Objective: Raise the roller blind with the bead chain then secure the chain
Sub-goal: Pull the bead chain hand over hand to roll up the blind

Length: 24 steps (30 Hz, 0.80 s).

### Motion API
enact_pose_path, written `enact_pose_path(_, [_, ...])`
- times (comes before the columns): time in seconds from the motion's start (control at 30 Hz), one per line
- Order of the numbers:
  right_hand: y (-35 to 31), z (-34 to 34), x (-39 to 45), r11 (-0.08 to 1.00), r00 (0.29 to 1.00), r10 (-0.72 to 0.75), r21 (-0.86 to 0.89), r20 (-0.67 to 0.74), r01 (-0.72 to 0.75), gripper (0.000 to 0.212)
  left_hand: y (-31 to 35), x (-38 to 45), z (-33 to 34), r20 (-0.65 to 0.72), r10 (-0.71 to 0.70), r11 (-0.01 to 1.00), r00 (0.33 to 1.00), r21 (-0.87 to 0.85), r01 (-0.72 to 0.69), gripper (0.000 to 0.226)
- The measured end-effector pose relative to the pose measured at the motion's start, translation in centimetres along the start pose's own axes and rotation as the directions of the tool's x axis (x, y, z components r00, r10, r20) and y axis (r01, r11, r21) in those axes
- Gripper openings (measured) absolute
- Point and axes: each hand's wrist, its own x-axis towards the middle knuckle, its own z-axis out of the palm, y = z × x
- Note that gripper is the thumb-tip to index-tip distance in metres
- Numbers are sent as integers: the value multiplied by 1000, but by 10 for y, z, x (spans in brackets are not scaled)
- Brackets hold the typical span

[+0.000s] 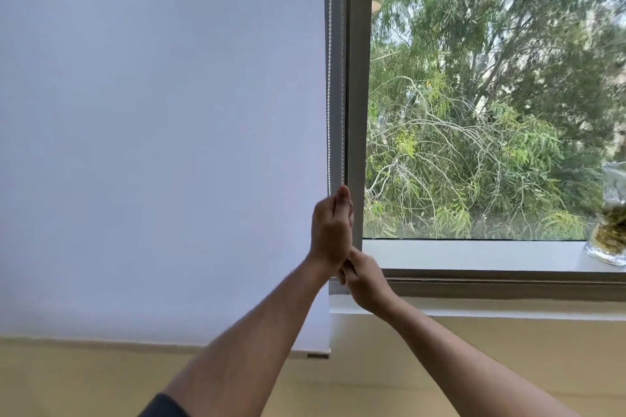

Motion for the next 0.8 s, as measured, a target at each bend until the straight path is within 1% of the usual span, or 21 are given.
enact_pose_path(0.03, [0, -4, 2, 1000, 999, 23, -17, 39, -23, 33, -4, -4, 0, 4, -6, 1000, 1000, 2, 6, 52])
enact_pose_path(0.1, [-6, -14, 9, 999, 997, 51, 7, 55, -51, 33, -13, -8, -2, 2, -4, 1000, 1000, 15, 3, 55])
enact_pose_path(0.13, [-13, -21, 13, 995, 997, 63, 71, 38, -66, 40, -17, -9, -4, -4, 0, 1000, 1000, 22, 0, 56])
enact_pose_path(0.17, [-22, -30, 19, 982, 996, 84, 170, 10, -85, 47, -20, -9, -7, -8, 4, 1000, 1000, 30, -4, 55])
enact_pose_path(0.2, [-34, -39, 25, 954, 994, 110, 281, -19, -101, 49, -22, -10, -9, -12, 6, 999, 1000, 33, -5, 53])
enact_pose_path(0.27, [-61, -56, 36, 857, 992, 126, 506, -21, -98, 36, -27, -13, -13, -16, -3, 999, 1000, 52, 4, 51])
enact_pose_path(0.33, [-91, -67, 42, 755, 998, 51, 653, 29, -58, 29, -33, -17, -16, -18, -12, 996, 1000, 87, 13, 50])
enact_pose_path(0.4, [-119, -70, 46, 702, 998, -44, 712, 41, 2, 30, -37, -19, -16, -10, -52, 996, 999, 70, 52, 49])
enact_pose_path(0.47, [-136, -65, 49, 700, 998, -64, 713, 9, 38, 29, -38, -21, -16, 0, -76, 996, 997, 50, 76, 50])
enact_pose_path(0.53, [-142, -57, 51, 729, 998, -30, 682, -56, 60, 30, -40, -24, -13, 6, -60, 996, 998, 67, 59, 49])
enact_pose_path(0.6, [-139, -47, 51, 764, 991, -41, 635, -131, 115, 33, -44, -27, -12, 11, -26, 997, 1000, 68, 25, 45])
enact_pose_path(0.7, [-131, -32, 45, 808, 961, -112, 540, -252, 235, 33, -52, -26, -16, 48, -19, 995, 999, 100, 14, 41])
enact_pose_path(0.77, [-121, -26, 44, 857, 950, -132, 450, -285, 253, 33, -55, -23, -23, 107, -48, 995, 993, 92, 38, 42])
enact_pose_path(0.8, [-117, -25, 44, 876, 950, -129, 416, -286, 244, 33, -54, -19, -27, 123, -53, 994, 991, 98, 41, 46])
